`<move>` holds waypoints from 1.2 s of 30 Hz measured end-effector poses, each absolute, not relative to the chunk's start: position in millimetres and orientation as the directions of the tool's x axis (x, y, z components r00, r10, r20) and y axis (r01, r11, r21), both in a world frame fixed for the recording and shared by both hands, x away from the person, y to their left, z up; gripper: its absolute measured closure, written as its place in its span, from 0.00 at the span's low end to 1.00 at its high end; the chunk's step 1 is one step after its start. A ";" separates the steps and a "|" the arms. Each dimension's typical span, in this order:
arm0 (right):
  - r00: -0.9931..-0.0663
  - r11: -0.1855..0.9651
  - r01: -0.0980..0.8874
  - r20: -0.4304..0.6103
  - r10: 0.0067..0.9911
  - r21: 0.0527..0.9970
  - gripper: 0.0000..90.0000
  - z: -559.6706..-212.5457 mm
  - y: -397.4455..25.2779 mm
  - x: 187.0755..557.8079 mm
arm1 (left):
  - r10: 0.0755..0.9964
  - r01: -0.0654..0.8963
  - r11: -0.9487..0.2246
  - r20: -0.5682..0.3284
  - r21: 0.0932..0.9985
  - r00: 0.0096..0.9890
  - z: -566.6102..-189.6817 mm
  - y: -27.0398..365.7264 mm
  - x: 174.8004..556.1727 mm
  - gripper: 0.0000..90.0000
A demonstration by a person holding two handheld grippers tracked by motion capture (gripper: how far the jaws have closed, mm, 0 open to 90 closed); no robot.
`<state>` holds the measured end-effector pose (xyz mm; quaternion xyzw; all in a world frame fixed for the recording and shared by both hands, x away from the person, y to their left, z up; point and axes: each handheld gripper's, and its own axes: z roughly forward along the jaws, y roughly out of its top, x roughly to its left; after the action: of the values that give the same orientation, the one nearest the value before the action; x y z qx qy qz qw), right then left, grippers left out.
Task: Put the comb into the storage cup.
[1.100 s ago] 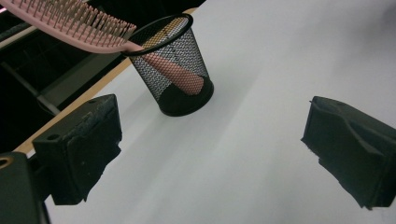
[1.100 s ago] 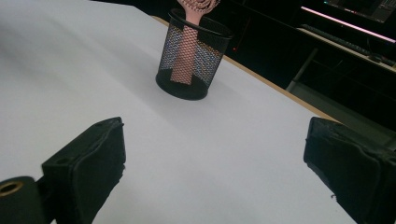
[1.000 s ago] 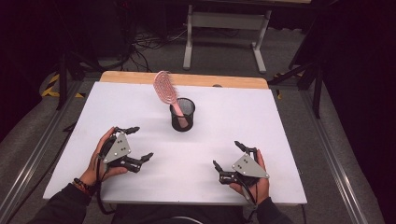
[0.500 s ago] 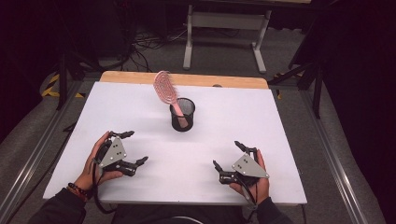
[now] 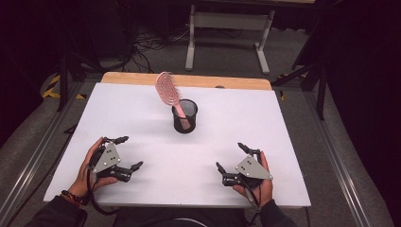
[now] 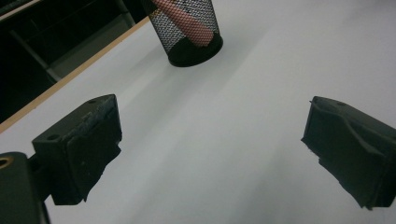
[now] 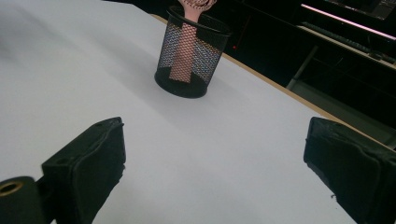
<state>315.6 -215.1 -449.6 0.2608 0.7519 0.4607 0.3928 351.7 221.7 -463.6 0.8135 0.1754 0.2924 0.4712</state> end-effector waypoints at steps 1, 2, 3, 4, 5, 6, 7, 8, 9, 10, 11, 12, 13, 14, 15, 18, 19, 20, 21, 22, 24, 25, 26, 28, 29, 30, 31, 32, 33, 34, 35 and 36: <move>-0.555 0.439 0.030 -0.350 0.754 0.898 0.07 -449.6 -215.1 315.6 | 0.569 0.019 -0.488 0.302 0.873 0.765 -464.6 222.9 351.4 0.06; -0.555 0.439 0.030 -0.350 0.755 0.898 0.07 -449.6 -215.3 315.7 | 0.573 0.024 -0.487 0.299 0.873 0.763 -465.5 224.3 351.0 0.06; -0.555 0.437 0.031 -0.348 0.755 0.899 0.07 -449.4 -215.4 315.8 | 0.579 0.026 -0.484 0.298 0.875 0.759 -466.6 225.6 350.8 0.06; -0.553 0.434 0.031 -0.347 0.758 0.900 0.07 -449.3 -215.8 316.0 | 0.581 0.030 -0.483 0.294 0.875 0.759 -467.1 227.4 350.9 0.06; -0.553 0.434 0.031 -0.347 0.758 0.900 0.07 -449.3 -215.8 316.0 | 0.586 0.038 -0.475 0.284 0.879 0.759 -467.9 228.7 350.8 0.06; -0.553 0.434 0.032 -0.346 0.758 0.900 0.07 -449.2 -216.0 316.1 | 0.590 0.043 -0.471 0.279 0.881 0.757 -468.7 230.0 350.6 0.06; -0.551 0.435 0.033 -0.347 0.759 0.900 0.07 -449.3 -216.1 316.1 | 0.595 0.050 -0.471 0.276 0.881 0.755 -470.2 232.8 350.4 0.06; -0.550 0.436 0.032 -0.349 0.759 0.899 0.07 -449.3 -216.0 315.9 | 0.600 0.056 -0.466 0.270 0.883 0.753 -471.0 234.1 350.1 0.06; -0.550 0.436 0.032 -0.349 0.759 0.899 0.07 -449.3 -216.0 315.9 | 0.600 0.056 -0.466 0.270 0.883 0.753 -471.0 234.1 350.1 0.06; -0.550 0.436 0.031 -0.349 0.759 0.899 0.07 -449.2 -215.9 315.8 | 0.602 0.060 -0.466 0.267 0.882 0.752 -471.3 235.3 349.5 0.06; -0.551 0.436 0.031 -0.348 0.758 0.900 0.07 -449.1 -215.9 315.5 | 0.605 0.063 -0.463 0.263 0.884 0.751 -472.1 236.6 348.8 0.06; -0.551 0.435 0.031 -0.348 0.758 0.900 0.07 -449.1 -215.9 315.5 | 0.608 0.062 -0.465 0.267 0.883 0.748 -472.5 238.2 347.9 0.06; -0.551 0.436 0.030 -0.349 0.758 0.899 0.07 -449.3 -216.0 315.5 | 0.613 0.065 -0.464 0.267 0.883 0.743 -472.9 240.1 346.8 0.06; -0.551 0.438 0.030 -0.350 0.757 0.899 0.07 -449.4 -216.2 315.5 | 0.618 0.066 -0.460 0.265 0.885 0.740 -473.1 242.8 346.4 0.06; -0.550 0.436 0.032 -0.349 0.759 0.899 0.07 -449.8 -217.0 315.5 | 0.626 0.077 -0.448 0.251 0.890 0.739 -473.8 245.2 345.9 0.06; -0.548 0.436 0.033 -0.349 0.760 0.899 0.07 -449.8 -218.4 315.3 | 0.648 0.093 -0.423 0.229 0.901 0.726 -475.2 252.6 345.4 0.06; -0.548 0.436 0.033 -0.349 0.760 0.899 0.07 -449.7 -218.6 315.2 | 0.648 0.093 -0.423 0.229 0.901 0.726 -475.2 252.6 345.4 0.06; -0.548 0.436 0.033 -0.349 0.760 0.899 0.07 -449.7 -218.6 315.2 | 0.651 0.094 -0.418 0.226 0.904 0.725 -475.0 253.3 345.4 0.06; -0.550 0.437 0.031 -0.350 0.758 0.899 0.07 -449.7 -218.4 315.3 | 0.651 0.095 -0.414 0.222 0.905 0.726 -475.1 252.6 345.4 0.06; -0.551 0.438 0.031 -0.350 0.758 0.899 0.07 -449.7 -218.3 315.4 | 0.649 0.093 -0.419 0.226 0.903 0.727 -475.3 251.9 345.3 0.06; -0.552 0.438 0.030 -0.351 0.757 0.898 0.07 -449.9 -218.3 315.4 | 0.644 0.091 -0.424 0.229 0.901 0.730 -475.5 251.1 345.1 0.06; -0.552 0.439 0.030 -0.351 0.756 0.898 0.07 -450.1 -218.3 315.4 | 0.641 0.090 -0.426 0.230 0.900 0.732 -475.9 249.9 345.0 0.06; -0.553 0.440 0.029 -0.352 0.755 0.898 0.07 -450.1 -218.3 315.3 | 0.639 0.089 -0.427 0.231 0.900 0.734 -475.8 249.3 345.1 0.06; -0.554 0.441 0.028 -0.353 0.754 0.897 0.07 -450.3 -218.0 314.8 | 0.636 0.087 -0.429 0.232 0.899 0.736 -475.8 248.8 345.0 0.06; -0.554 0.445 0.026 -0.358 0.752 0.895 0.07 -450.4 -217.9 314.6 | 0.635 0.087 -0.429 0.231 0.899 0.737 -475.9 248.6 344.9 0.06; -0.553 0.445 0.024 -0.359 0.752 0.895 0.07 -450.3 -217.7 314.4 | 0.636 0.087 -0.428 0.231 0.899 0.737 -476.0 248.3 344.7 0.06; -0.553 0.447 0.023 -0.361 0.751 0.894 0.07 -450.2 -217.7 314.2 | 0.634 0.086 -0.427 0.230 0.900 0.738 -476.0 248.2 344.8 0.06; -0.552 0.448 0.023 -0.362 0.751 0.894 0.07 -450.1 -217.8 314.2 | 0.631 0.084 -0.428 0.231 0.900 0.740 -476.0 248.2 344.9 0.06; -0.552 0.448 0.022 -0.363 0.751 0.894 0.07 -450.0 -217.8 314.2 | 0.630 0.083 -0.431 0.234 0.898 0.740 -476.2 248.1 344.9 0.06; -0.550 0.448 0.020 -0.364 0.752 0.894 0.07 -449.4 -217.6 314.2 | 0.630 0.083 -0.434 0.236 0.897 0.740 -476.2 248.1 344.5 0.06; -0.549 0.447 0.019 -0.364 0.752 0.894 0.07 -449.0 -217.3 314.0 | 0.631 0.082 -0.433 0.237 0.897 0.739 -476.2 248.3 344.0 0.06; -0.549 0.447 0.018 -0.364 0.752 0.894 0.07 -448.8 -216.9 313.8 | 0.632 0.080 -0.431 0.237 0.899 0.738 -476.3 248.4 343.6 0.06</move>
<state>313.8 -216.9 -448.8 0.2566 0.7508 0.4592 0.3996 343.6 248.4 -476.3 0.7964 0.2235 0.2849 0.4845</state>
